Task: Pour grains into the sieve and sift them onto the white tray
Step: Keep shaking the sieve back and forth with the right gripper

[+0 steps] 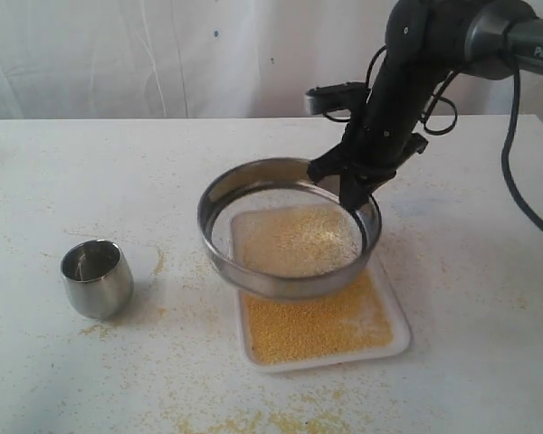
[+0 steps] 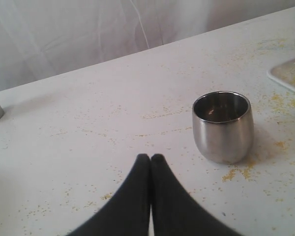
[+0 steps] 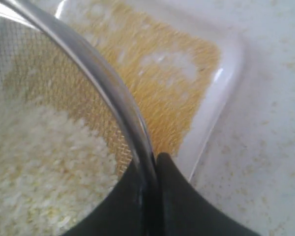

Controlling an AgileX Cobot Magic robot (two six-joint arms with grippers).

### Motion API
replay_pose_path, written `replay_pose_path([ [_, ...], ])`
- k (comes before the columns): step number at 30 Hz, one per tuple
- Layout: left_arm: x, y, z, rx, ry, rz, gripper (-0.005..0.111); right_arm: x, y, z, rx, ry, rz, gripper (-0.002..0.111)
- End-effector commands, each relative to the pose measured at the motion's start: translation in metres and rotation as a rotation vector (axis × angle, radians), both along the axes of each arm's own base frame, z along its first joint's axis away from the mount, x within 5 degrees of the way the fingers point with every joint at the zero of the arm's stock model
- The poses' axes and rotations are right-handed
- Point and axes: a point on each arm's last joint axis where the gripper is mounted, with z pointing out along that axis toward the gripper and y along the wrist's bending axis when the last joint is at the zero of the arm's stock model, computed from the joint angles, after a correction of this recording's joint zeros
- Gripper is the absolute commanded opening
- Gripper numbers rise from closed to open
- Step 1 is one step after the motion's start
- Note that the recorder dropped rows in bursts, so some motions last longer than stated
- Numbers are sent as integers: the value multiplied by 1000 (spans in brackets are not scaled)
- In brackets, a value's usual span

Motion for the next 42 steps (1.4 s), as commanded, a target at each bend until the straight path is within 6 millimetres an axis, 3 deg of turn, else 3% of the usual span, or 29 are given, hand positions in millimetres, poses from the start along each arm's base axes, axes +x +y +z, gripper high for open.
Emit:
replay_pose_path([
  [1,0,0,0,-7,-6,3,0,-5,5,14,112,-8,78,0],
  [2,0,0,0,-7,-6,3,0,-11,11,15,131,-13,286,0],
  [3,0,0,0,-7,-6,3,0,-10,10,14,110,-22,308,0],
  [7,0,0,0,-7,-6,3,0,6,-17,11,-77,-69,-215,0],
  [10,0,0,0,-7,-6,3,0,-9,0,11,36,20,214,0],
  [11,0,0,0,-7,-6,3,0,-11,4,12,71,0,312,0],
  [12,0,0,0,-7,-6,3,0,-10,2,11,52,4,293,0],
  [15,0,0,0,-7,-6,3,0,3,-18,9,-89,-30,-180,0],
  [16,0,0,0,-7,-6,3,0,2,-19,9,-94,-15,-214,0],
  [19,0,0,0,-7,-6,3,0,-11,4,11,64,16,263,0],
  [20,0,0,0,-7,-6,3,0,-12,7,11,89,4,321,0],
  [22,0,0,0,-7,-6,3,0,-8,-4,9,-17,16,147,0],
  [24,0,0,0,-7,-6,3,0,1,-15,9,-95,-23,-204,0],
  [25,0,0,0,-7,-6,3,0,0,-15,9,-93,-9,-205,0],
  [28,0,0,0,-7,-6,3,0,-12,3,9,5,15,260,0],
  [29,0,0,0,-7,-6,3,0,-11,1,8,-16,14,251,0],
  [32,0,0,0,-7,-6,3,0,4,-21,12,-143,-67,-271,0],
  [33,0,0,0,-7,-6,3,0,-1,-14,11,-99,-25,-145,0],
  [34,0,0,0,-7,-6,3,0,-13,8,13,89,11,290,0],
  [35,0,0,0,-7,-6,3,0,-15,13,13,114,-5,361,0],
  [38,0,0,0,-7,-6,3,0,3,-17,12,-152,-75,-210,0],
  [40,0,0,0,-7,-6,3,0,-12,2,11,5,15,234,0],
  [41,0,0,0,-7,-6,3,0,-12,3,12,2,-5,319,0],
  [42,0,0,0,-7,-6,3,0,-4,-10,11,-121,-47,117,0],
])
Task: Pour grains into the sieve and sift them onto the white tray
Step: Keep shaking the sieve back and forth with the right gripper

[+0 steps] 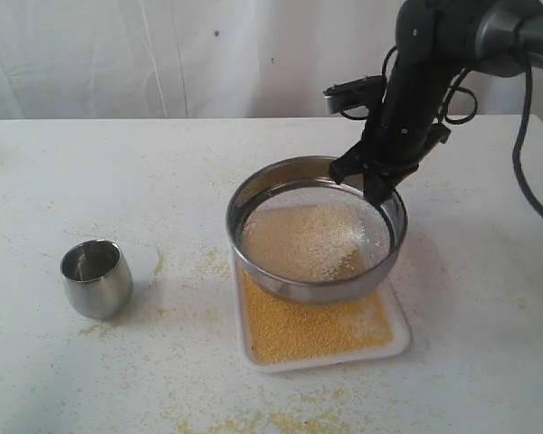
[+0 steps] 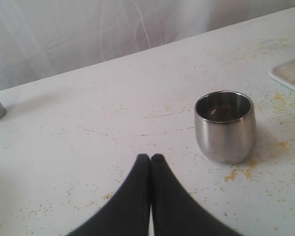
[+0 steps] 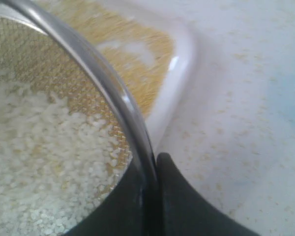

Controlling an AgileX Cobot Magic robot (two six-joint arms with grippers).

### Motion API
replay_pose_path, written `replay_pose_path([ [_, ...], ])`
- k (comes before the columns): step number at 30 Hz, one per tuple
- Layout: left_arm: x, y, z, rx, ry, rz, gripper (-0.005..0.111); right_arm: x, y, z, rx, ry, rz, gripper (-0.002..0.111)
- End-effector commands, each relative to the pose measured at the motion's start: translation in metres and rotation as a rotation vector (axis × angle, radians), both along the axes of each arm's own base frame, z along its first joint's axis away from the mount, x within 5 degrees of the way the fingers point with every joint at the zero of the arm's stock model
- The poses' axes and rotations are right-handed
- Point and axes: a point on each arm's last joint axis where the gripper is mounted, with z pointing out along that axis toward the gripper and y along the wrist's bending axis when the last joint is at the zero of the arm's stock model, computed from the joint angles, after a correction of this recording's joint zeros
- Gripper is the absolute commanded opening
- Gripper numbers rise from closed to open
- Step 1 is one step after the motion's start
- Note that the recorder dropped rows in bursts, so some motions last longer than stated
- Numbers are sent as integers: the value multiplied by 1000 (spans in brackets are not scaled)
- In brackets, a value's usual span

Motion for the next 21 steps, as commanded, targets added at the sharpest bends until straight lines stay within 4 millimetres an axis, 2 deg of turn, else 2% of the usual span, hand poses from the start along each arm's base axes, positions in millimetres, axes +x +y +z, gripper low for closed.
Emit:
replay_pose_path([
  [1,0,0,0,-7,-6,3,0,6,-13,12,-95,-107,-223,0],
  [2,0,0,0,-7,-6,3,0,5,-14,13,-93,-96,-301,0],
  [3,0,0,0,-7,-6,3,0,-3,-3,12,-14,-6,-90,0],
  [4,0,0,0,-7,-6,3,0,-11,13,13,128,19,256,0],
  [5,0,0,0,-7,-6,3,0,-11,15,13,139,17,274,0],
  [6,0,0,0,-7,-6,3,0,-2,1,12,24,-29,22,0],
  [8,0,0,0,-7,-6,3,0,6,-11,12,-18,-72,-260,0],
  [9,0,0,0,-7,-6,3,0,1,-4,12,38,-25,-159,0],
  [10,0,0,0,-7,-6,3,0,-9,10,14,153,34,170,0],
  [11,0,0,0,-7,-6,3,0,-10,12,14,158,23,227,0],
  [12,0,0,0,-7,-6,3,0,-4,1,13,62,-4,61,0],
  [14,0,0,0,-7,-6,3,0,6,-15,13,-22,-67,-213,0],
  [15,0,0,0,-7,-6,3,0,5,-16,13,-30,-60,-245,0],
  [16,0,0,0,-7,-6,3,0,2,-12,12,-5,-25,-188,0],
  [17,0,0,0,-7,-6,3,0,-5,-6,12,39,37,-42,0],
  [19,0,0,0,-7,-6,3,0,-8,7,14,159,24,215,0],
  [20,0,0,0,-7,-6,3,0,-8,7,13,162,30,197,0],
  [21,0,0,0,-7,-6,3,0,-7,0,12,104,40,92,0],
])
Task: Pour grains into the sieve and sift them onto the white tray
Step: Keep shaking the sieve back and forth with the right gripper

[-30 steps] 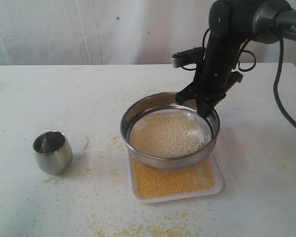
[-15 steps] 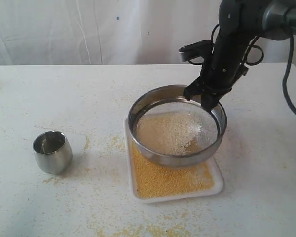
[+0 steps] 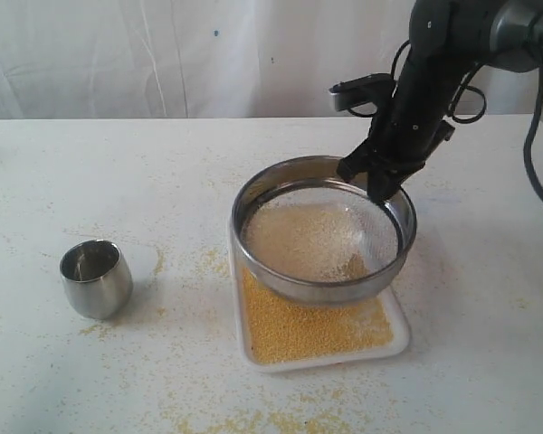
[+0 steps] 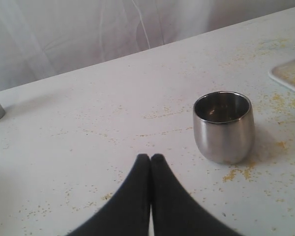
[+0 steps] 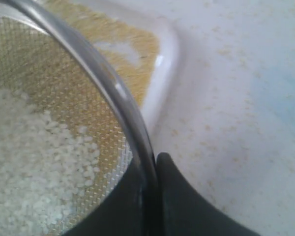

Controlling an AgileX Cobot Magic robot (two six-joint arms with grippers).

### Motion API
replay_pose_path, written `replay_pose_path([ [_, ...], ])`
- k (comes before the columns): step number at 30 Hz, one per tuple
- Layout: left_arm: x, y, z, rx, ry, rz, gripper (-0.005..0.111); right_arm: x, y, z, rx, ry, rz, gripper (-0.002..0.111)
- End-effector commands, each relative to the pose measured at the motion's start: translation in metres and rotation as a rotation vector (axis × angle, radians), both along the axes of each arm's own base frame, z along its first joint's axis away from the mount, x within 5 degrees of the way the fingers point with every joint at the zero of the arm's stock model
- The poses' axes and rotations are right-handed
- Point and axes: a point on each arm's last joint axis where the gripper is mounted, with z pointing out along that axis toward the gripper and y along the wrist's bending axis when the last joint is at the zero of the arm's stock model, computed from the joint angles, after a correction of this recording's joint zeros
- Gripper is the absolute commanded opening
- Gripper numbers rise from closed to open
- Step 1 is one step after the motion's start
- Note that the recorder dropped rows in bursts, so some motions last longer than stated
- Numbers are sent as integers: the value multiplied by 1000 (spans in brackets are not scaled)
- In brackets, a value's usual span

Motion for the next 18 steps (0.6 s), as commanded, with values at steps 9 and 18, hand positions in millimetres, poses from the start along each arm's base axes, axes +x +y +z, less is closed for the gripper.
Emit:
replay_pose_path([
  [9,0,0,0,-7,-6,3,0,3,-4,10,38,-42,-98,0],
  [18,0,0,0,-7,-6,3,0,1,-11,6,-26,-17,-89,0],
])
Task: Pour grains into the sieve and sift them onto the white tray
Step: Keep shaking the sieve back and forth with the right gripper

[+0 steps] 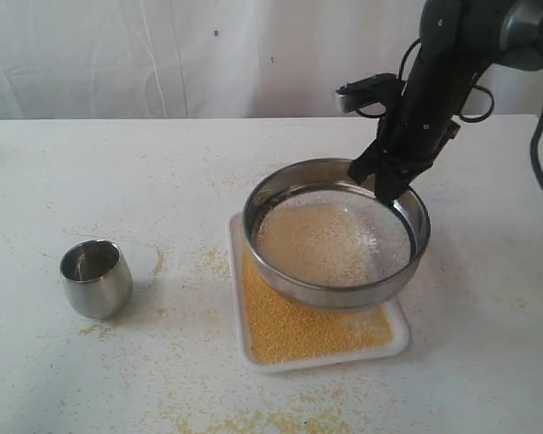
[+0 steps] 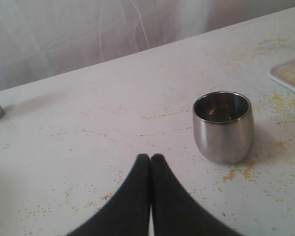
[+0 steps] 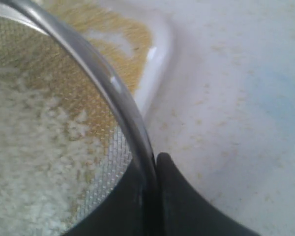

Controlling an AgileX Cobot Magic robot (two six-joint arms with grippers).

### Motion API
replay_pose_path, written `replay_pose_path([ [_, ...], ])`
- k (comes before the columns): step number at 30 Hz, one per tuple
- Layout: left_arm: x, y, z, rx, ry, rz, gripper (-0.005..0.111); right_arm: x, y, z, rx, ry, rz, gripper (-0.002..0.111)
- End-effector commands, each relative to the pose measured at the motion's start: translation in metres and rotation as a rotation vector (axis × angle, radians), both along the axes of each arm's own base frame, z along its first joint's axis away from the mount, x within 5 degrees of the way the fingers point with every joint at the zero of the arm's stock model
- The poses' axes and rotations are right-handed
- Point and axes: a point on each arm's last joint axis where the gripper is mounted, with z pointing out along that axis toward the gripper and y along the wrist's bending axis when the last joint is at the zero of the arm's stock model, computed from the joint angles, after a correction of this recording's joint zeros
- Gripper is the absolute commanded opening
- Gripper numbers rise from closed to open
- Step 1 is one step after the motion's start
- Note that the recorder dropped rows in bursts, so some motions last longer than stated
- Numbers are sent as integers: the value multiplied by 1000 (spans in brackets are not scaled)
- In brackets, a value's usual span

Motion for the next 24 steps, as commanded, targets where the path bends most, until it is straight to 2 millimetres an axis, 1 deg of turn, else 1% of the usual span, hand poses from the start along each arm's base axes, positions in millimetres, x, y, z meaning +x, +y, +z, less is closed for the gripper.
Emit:
replay_pose_path([
  [1,0,0,0,-7,-6,3,0,4,-8,6,-40,-44,-283,0],
  [2,0,0,0,-7,-6,3,0,6,-14,6,-70,-58,-385,0],
  [3,0,0,0,-7,-6,3,0,4,-12,5,-55,-32,-361,0],
  [4,0,0,0,-7,-6,3,0,-2,-7,4,-29,31,-245,0],
  [5,0,0,0,-7,-6,3,0,-6,6,4,79,52,-26,0],
  [6,0,0,0,-7,-6,3,0,-8,12,4,128,42,94,0],
  [7,0,0,0,-7,-6,3,0,-9,15,5,136,40,110,0],
  [8,0,0,0,-7,-6,3,0,-8,9,3,80,54,6,0],
  [9,0,0,0,-7,-6,3,0,-2,0,3,6,-5,-124,0],
  [10,0,0,0,-7,-6,3,0,2,-6,3,-25,-26,-315,0],
  [11,0,0,0,-7,-6,3,0,2,-8,3,-41,-19,-395,0],
  [12,0,0,0,-7,-6,3,0,-3,-4,3,-22,23,-266,0],
  [13,0,0,0,-7,-6,3,0,-8,6,2,51,58,-51,0],
  [14,0,0,0,-7,-6,3,0,-10,15,1,116,52,107,0],
  [15,0,0,0,-7,-6,3,0,-12,15,1,121,53,113,0],
  [16,0,0,0,-7,-6,3,0,-11,11,1,78,60,34,0],
  [18,0,0,0,-7,-6,3,0,2,-5,1,-9,-33,-299,0],
  [19,0,0,0,-7,-6,3,0,4,-12,2,-35,-47,-446,0],
  [20,0,0,0,-7,-6,3,0,1,-7,2,-7,-7,-384,0],
  [21,0,0,0,-7,-6,3,0,-6,-1,0,23,46,-155,0],
  [22,0,0,0,-7,-6,3,0,-10,9,-1,101,58,74,0],
  [23,0,0,0,-7,-6,3,0,-11,14,0,126,39,179,0],
  [24,0,0,0,-7,-6,3,0,-11,11,1,101,45,128,0],
])
